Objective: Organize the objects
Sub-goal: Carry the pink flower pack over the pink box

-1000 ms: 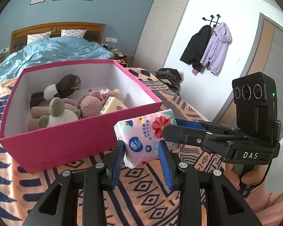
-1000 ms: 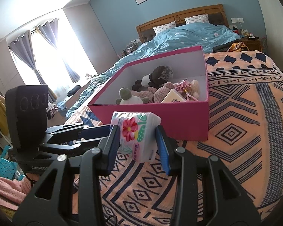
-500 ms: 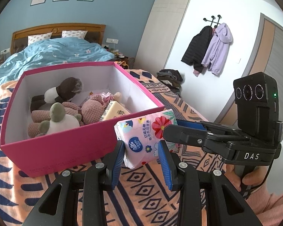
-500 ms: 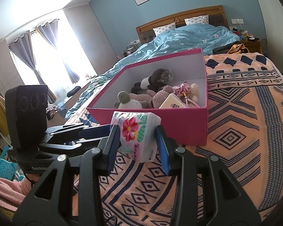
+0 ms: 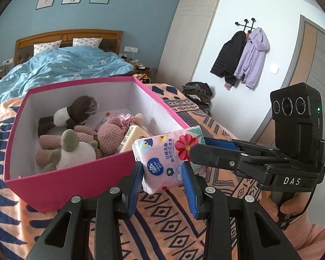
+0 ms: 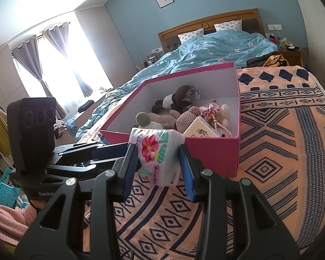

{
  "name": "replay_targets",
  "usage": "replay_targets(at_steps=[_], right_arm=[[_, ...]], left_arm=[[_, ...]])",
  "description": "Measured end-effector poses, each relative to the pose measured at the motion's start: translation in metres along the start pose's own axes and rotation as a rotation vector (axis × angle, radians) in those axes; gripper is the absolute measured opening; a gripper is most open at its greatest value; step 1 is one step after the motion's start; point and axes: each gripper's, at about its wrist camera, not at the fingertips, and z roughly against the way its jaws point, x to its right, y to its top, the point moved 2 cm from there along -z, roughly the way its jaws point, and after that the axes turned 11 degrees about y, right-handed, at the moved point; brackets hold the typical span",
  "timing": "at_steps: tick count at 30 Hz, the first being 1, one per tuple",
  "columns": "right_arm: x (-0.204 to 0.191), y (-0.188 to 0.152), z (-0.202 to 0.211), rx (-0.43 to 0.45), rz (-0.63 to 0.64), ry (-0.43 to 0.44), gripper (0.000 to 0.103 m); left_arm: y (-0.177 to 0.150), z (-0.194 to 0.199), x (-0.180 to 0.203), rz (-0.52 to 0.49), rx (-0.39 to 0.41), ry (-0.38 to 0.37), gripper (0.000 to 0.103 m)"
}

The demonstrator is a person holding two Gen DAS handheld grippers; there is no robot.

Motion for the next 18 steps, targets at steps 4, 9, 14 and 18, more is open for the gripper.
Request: replay_targets(at_steps=[4, 9, 14, 18], right_arm=[[0.000, 0.002, 0.000, 0.003, 0.004, 0.000, 0.042], [0.001, 0.005, 0.000, 0.004, 0.008, -0.004, 0.042], [0.002, 0.008, -0.001, 0.004, 0.013, -0.007, 0.042], [0.002, 0.010, -0.001, 0.005, 0.017, -0.012, 0.042]], left_arm=[[0.002, 0.000, 0.000, -0.001, 0.003, 0.003, 0.036], [0.006, -0.001, -0.001, -0.001, 0.006, 0.005, 0.036], [0.009, -0.002, -0.001, -0.003, 0.006, 0.007, 0.036], [0.012, -0.003, -0.001, -0.008, 0.008, 0.011, 0.036]])
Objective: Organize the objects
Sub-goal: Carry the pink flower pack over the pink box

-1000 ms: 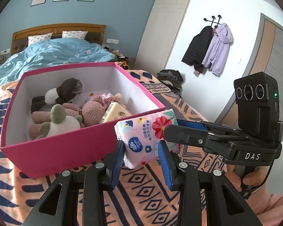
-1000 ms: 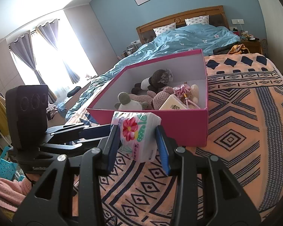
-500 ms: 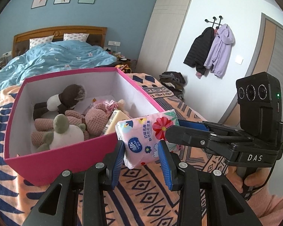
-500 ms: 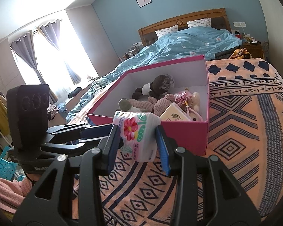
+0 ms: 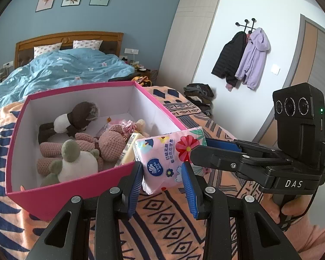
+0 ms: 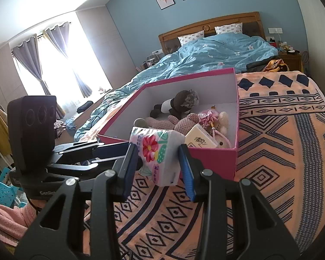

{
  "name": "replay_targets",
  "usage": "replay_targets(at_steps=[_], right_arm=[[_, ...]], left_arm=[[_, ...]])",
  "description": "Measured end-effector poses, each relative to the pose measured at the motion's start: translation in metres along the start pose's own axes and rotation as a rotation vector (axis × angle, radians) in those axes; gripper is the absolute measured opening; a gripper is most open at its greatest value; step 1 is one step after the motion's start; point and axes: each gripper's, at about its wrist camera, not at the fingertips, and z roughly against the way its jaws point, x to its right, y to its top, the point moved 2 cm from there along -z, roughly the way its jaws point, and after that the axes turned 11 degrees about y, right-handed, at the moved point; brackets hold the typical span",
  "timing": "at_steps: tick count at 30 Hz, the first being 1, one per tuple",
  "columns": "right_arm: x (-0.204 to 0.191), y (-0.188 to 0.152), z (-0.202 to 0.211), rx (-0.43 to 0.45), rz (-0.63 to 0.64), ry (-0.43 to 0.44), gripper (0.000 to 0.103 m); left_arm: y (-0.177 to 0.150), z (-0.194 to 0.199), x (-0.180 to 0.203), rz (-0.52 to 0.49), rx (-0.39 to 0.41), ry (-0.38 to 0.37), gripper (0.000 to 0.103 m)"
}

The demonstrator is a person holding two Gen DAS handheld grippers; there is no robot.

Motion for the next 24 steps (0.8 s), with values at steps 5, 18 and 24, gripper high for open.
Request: replay_targets(at_steps=[5, 18, 24], right_arm=[[0.001, 0.004, -0.001, 0.000, 0.010, -0.003, 0.042], [0.002, 0.013, -0.004, 0.007, 0.014, 0.007, 0.042], [0.002, 0.017, -0.005, 0.010, 0.021, 0.008, 0.042]], left_arm=[[0.003, -0.002, -0.001, 0.001, 0.003, 0.002, 0.036], [0.009, -0.006, -0.004, 0.001, 0.007, 0.017, 0.036], [0.013, -0.007, -0.005, -0.001, 0.013, 0.026, 0.036]])
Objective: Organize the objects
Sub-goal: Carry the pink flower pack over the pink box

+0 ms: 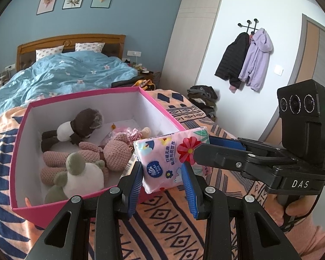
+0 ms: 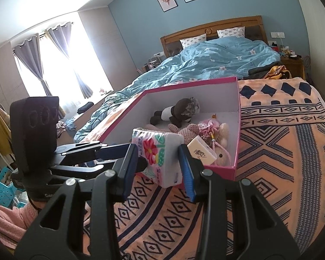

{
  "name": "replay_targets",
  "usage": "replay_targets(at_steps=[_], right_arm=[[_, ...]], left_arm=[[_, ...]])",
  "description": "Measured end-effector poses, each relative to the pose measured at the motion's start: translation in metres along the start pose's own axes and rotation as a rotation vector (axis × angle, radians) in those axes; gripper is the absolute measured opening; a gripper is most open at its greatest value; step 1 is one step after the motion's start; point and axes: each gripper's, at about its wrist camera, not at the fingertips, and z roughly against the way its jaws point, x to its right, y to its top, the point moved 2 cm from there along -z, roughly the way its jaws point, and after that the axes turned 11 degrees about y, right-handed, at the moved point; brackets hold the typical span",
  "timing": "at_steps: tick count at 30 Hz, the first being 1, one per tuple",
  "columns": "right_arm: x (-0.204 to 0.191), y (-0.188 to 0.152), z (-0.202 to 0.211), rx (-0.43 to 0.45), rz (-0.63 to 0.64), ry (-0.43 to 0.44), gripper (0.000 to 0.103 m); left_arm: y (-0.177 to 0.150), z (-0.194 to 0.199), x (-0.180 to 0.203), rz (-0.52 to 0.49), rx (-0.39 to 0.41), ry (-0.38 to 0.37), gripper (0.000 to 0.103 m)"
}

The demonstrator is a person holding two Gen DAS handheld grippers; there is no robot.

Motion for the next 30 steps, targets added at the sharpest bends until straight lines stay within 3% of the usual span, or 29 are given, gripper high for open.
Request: replay_targets(at_steps=[30], right_arm=[[0.003, 0.014, -0.022, -0.010, 0.003, 0.019, 0.042]], left_arm=[[0.011, -0.007, -0.021, 0.027, 0.004, 0.044, 0.036]])
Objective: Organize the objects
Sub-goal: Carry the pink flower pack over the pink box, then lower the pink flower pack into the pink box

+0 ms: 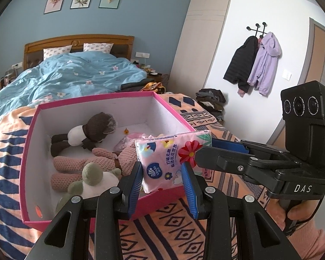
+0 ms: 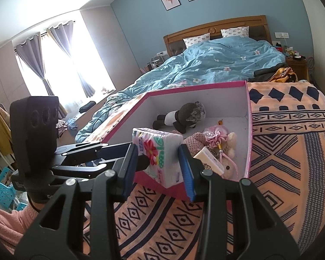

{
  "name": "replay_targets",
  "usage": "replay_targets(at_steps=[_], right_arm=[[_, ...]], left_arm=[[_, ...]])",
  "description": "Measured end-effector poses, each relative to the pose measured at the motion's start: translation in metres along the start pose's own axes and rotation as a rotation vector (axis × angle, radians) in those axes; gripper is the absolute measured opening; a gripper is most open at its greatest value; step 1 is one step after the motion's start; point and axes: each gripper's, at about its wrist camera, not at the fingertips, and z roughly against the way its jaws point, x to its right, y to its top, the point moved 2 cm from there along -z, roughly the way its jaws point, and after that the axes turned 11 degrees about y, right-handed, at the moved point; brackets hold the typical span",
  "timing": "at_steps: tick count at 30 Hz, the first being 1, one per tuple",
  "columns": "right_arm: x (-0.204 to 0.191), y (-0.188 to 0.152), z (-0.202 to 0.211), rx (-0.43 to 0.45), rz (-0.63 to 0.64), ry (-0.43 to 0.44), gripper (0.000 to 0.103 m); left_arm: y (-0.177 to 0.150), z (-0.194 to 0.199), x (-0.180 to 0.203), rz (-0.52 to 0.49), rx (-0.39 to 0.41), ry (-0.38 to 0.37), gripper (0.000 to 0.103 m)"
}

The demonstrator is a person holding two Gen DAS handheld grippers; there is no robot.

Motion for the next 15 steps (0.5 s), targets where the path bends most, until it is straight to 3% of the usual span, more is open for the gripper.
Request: replay_targets(at_steps=[15], right_arm=[[0.0049, 0.0015, -0.0074, -0.009, -0.008, -0.004, 0.042]], left_arm=[[0.0003, -0.0037, -0.0039, 0.009, -0.007, 0.008, 0.036]])
